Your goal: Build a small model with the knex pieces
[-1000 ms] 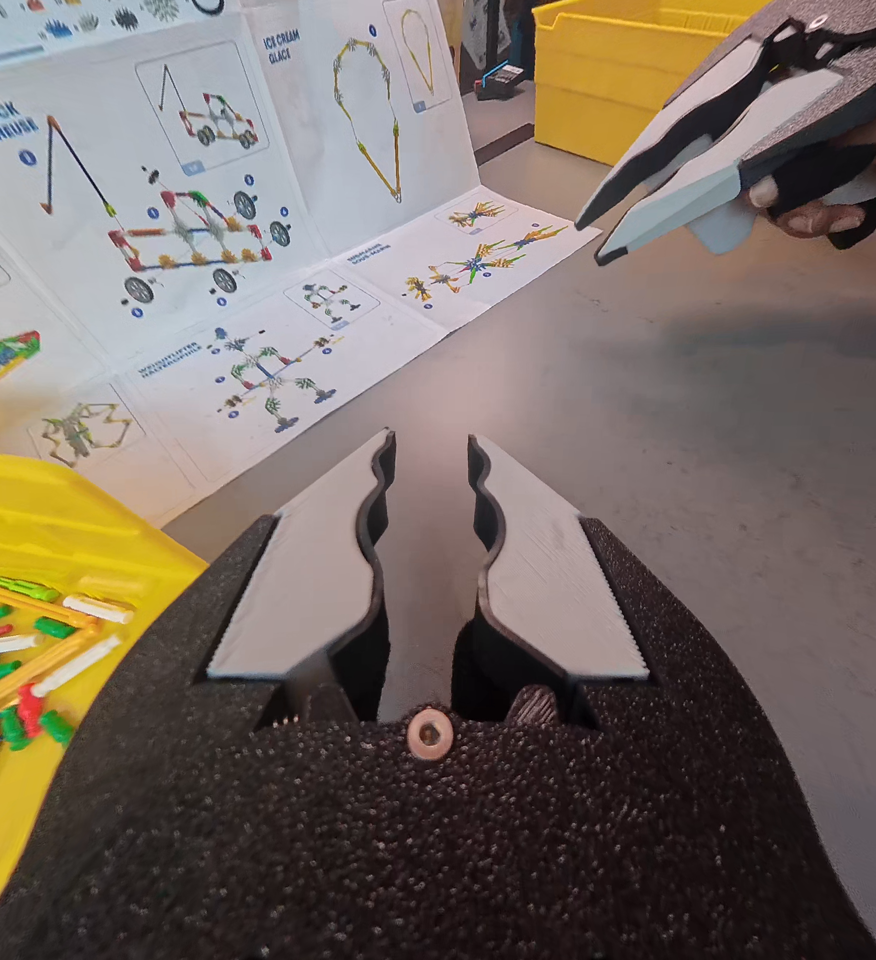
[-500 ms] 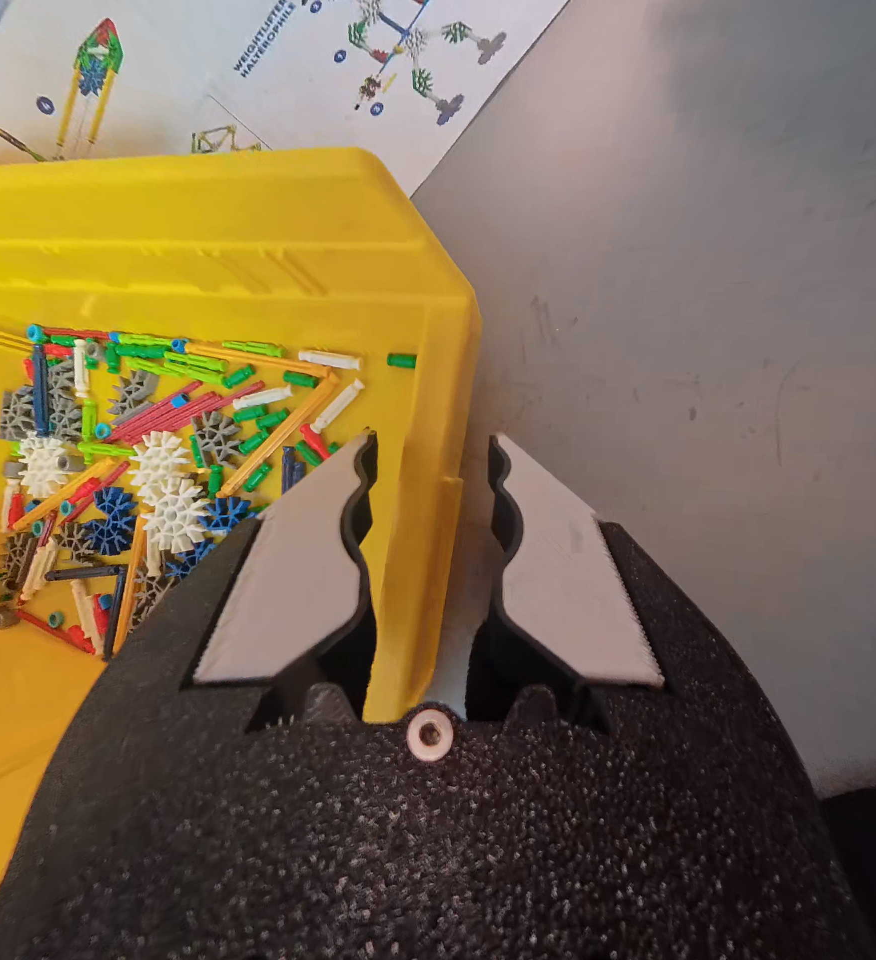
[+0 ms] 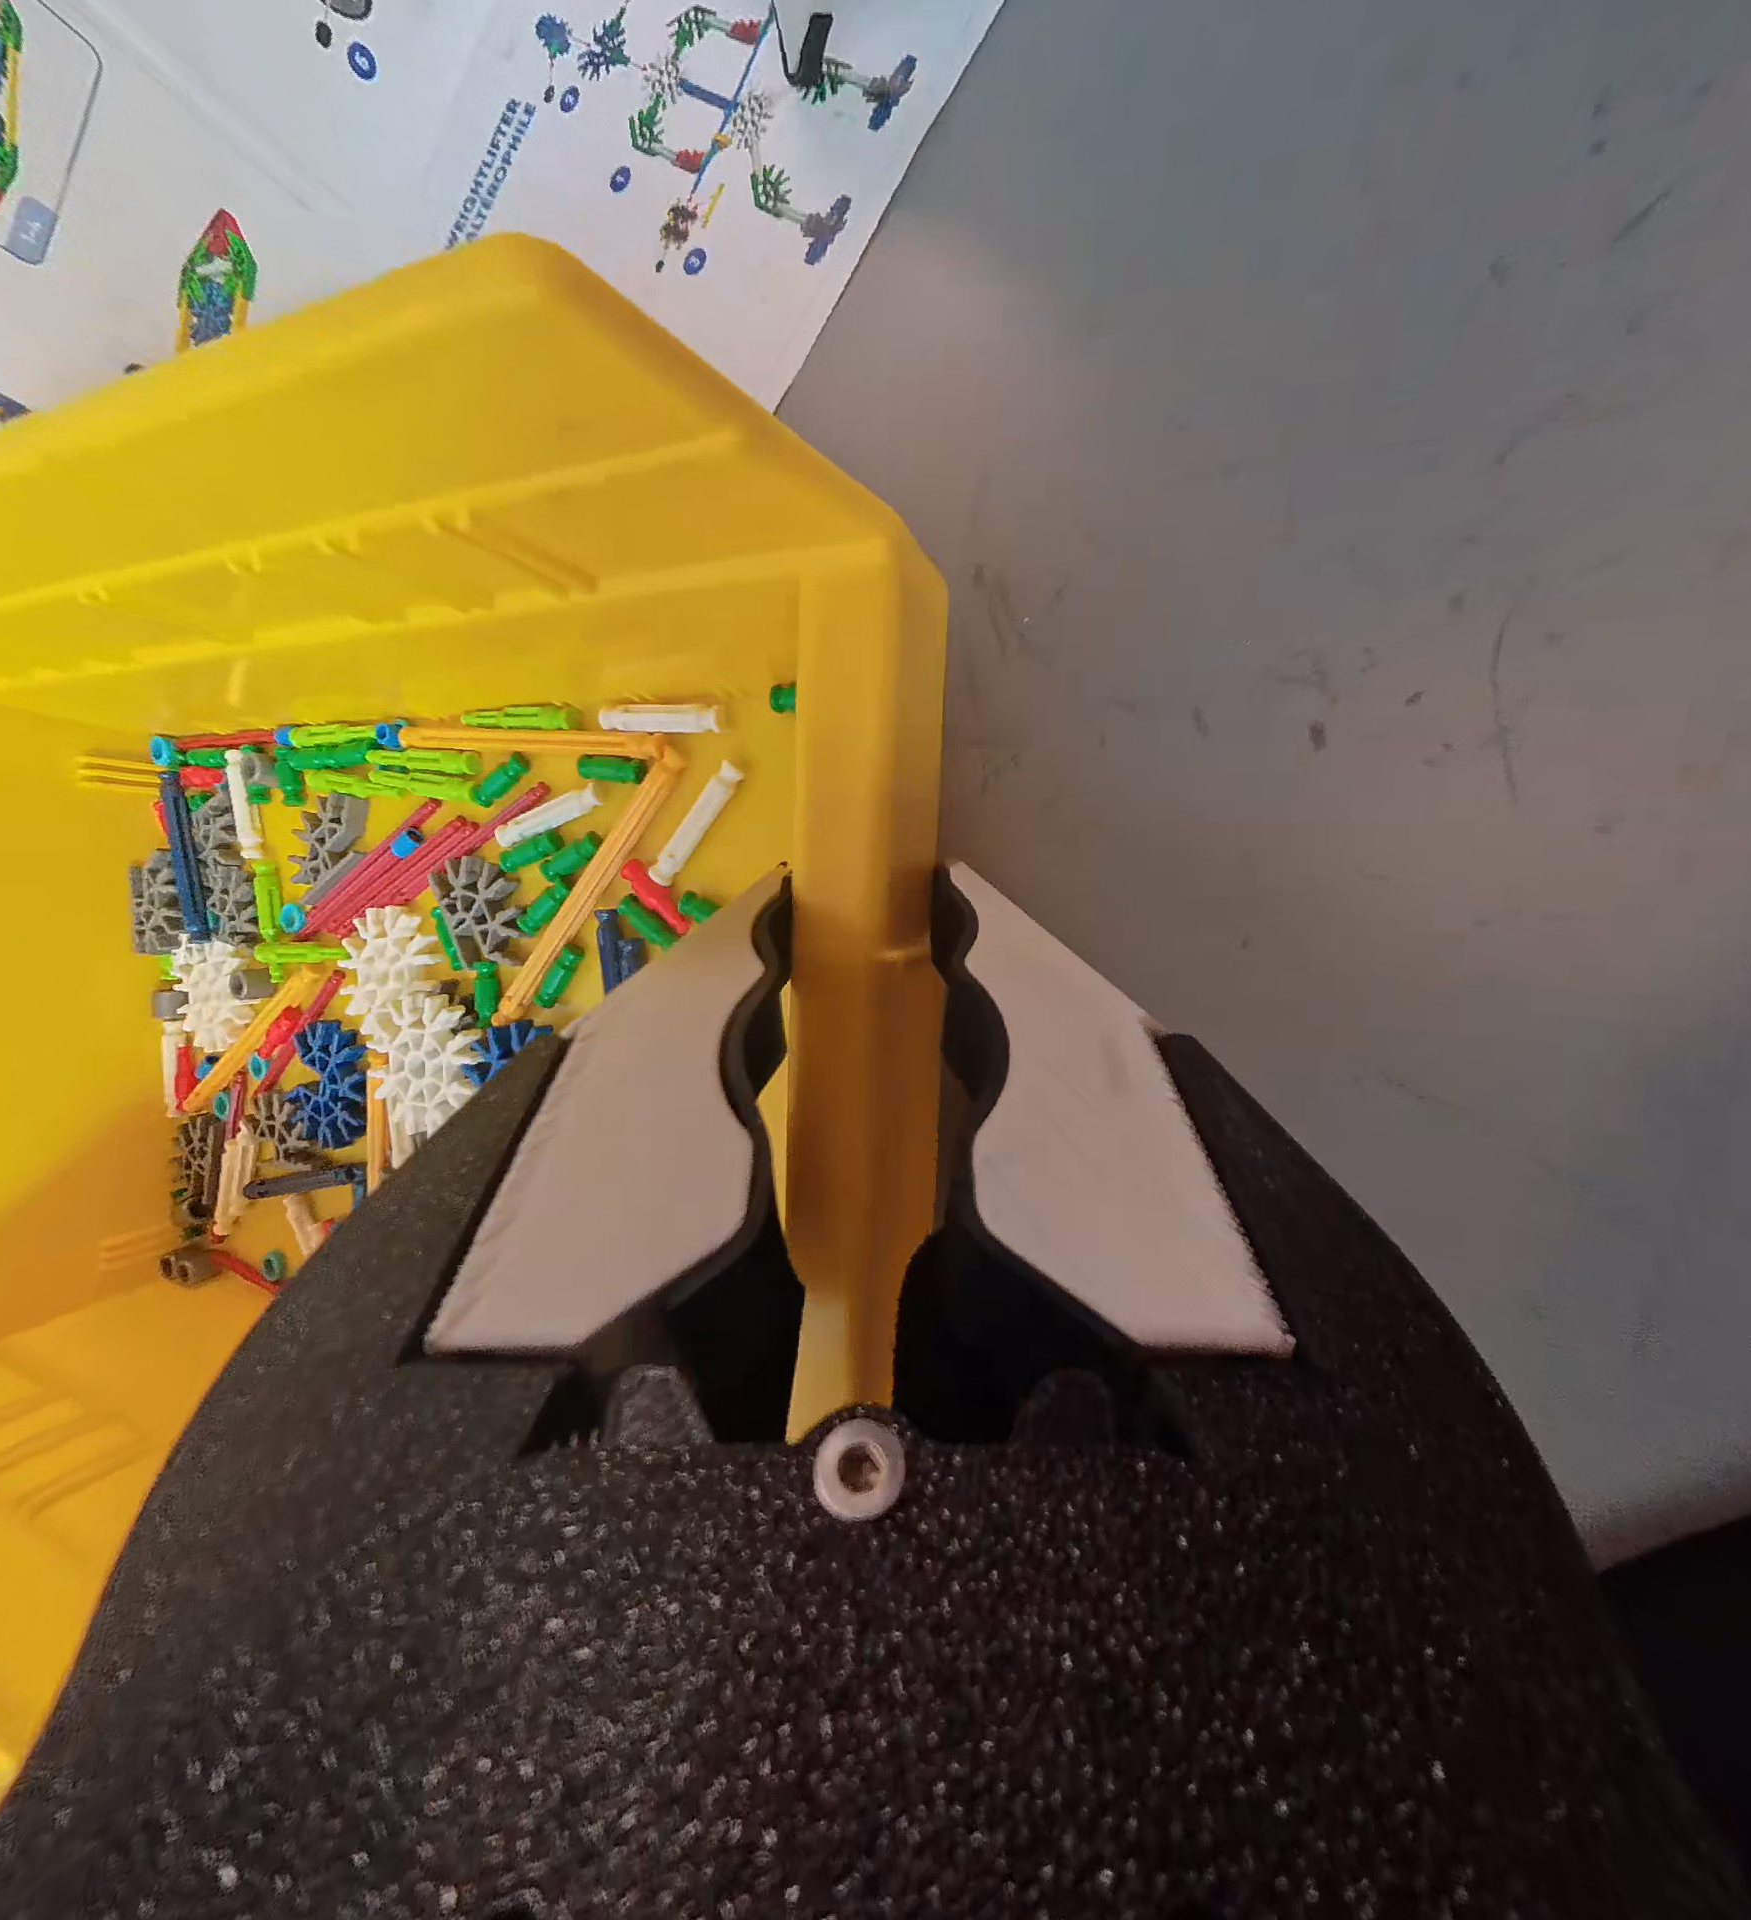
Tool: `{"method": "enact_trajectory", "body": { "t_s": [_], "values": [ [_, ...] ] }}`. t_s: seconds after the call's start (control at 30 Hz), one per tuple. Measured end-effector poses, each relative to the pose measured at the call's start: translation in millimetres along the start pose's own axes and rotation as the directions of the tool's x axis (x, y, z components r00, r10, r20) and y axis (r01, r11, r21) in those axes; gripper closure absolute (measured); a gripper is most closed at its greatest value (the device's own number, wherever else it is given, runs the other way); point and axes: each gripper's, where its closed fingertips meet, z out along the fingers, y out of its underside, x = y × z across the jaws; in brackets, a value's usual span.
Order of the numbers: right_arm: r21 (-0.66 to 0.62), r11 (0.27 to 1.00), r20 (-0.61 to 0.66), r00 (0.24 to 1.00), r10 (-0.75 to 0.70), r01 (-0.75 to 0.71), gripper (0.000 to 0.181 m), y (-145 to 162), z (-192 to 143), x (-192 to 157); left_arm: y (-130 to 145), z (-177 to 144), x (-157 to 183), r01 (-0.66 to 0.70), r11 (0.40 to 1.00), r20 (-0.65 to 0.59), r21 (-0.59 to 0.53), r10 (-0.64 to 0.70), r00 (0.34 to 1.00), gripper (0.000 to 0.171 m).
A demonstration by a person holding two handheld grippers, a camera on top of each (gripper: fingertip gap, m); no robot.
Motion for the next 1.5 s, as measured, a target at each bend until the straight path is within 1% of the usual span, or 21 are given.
{"method": "enact_trajectory", "body": {
  "t_s": [0.13,0.23,0.4,0.43,0.6,0.67,0.83,0.93,1.07,1.23,1.27,1.37,1.43,1.5],
  "values": [
    [-0.010,0.999,0.041,0.998,-0.049,0.049,0.126,2.0,-0.9,-0.5,-11.0,-10.5,-0.5,-0.059,0.998,0.036,0.012,0.059,0.998,0.146],
    [-0.005,0.995,0.084,0.991,-0.100,0.101,0.126,3.5,-2.2,-1.2,-14.2,-10.4,1.2,-0.106,0.994,0.033,0.004,0.106,0.994,0.145],
    [-0.005,0.985,0.146,0.974,-0.172,0.175,0.127,13.0,-9.7,-5.3,-5.5,-6.8,1.2,-0.214,0.975,0.044,-0.052,0.216,0.975,0.145],
    [-0.006,0.981,0.158,0.969,-0.188,0.192,0.127,15.7,-11.8,-7.0,-3.1,-7.1,6.3,-0.237,0.970,0.045,-0.061,0.240,0.970,0.144],
    [-0.008,0.965,0.214,0.943,-0.255,0.262,0.128,29.6,-22.7,-13.1,3.6,-6.4,9.3,-0.348,0.931,0.034,-0.111,0.353,0.935,0.144],
    [-0.008,0.960,0.225,0.936,-0.270,0.278,0.129,34.2,-26.0,-12.5,5.2,-12.5,14.1,-0.358,0.929,0.006,-0.099,0.360,0.933,0.144],
    [0.025,0.951,0.250,0.919,-0.306,0.310,0.129,37.0,-27.7,-12.1,1.7,-36.5,24.5,-0.363,0.931,-0.062,-0.026,0.361,0.930,0.144],
    [0.035,0.937,0.266,0.901,-0.343,0.347,0.129,36.5,-27.1,-13.4,-2.6,-40.3,22.4,-0.387,0.922,-0.053,-0.017,0.385,0.921,0.144],
    [0.081,0.917,0.303,0.867,-0.395,0.389,0.136,36.7,-27.4,-18.8,-3.6,-44.7,17.6,-0.443,0.896,-0.041,-0.042,0.441,0.897,0.143],
    [0.111,0.886,0.330,0.824,-0.460,0.450,0.155,39.8,-30.2,-31.3,-10.9,-46.8,7.6,-0.484,0.873,-0.020,-0.053,0.484,0.875,0.143],
    [0.108,0.883,0.327,0.823,-0.465,0.456,0.155,40.1,-30.4,-31.6,-11.8,-48.2,7.2,-0.491,0.870,-0.029,-0.041,0.490,0.871,0.142],
    [0.100,0.898,0.335,0.835,-0.436,0.429,0.151,39.8,-29.9,-30.4,-14.1,-43.8,10.9,-0.465,0.885,-0.058,0.011,0.465,0.883,0.143],
    [0.102,0.909,0.334,0.847,-0.414,0.404,0.151,39.6,-29.7,-30.7,-10.8,-36.2,14.8,-0.460,0.887,-0.053,0.024,0.461,0.886,0.143],
    [0.103,0.916,0.305,0.865,-0.399,0.387,0.148,38.9,-29.0,-30.4,-5.0,-31.1,18.9,-0.439,0.898,-0.041,0.029,0.440,0.897,0.143]
  ]
}}
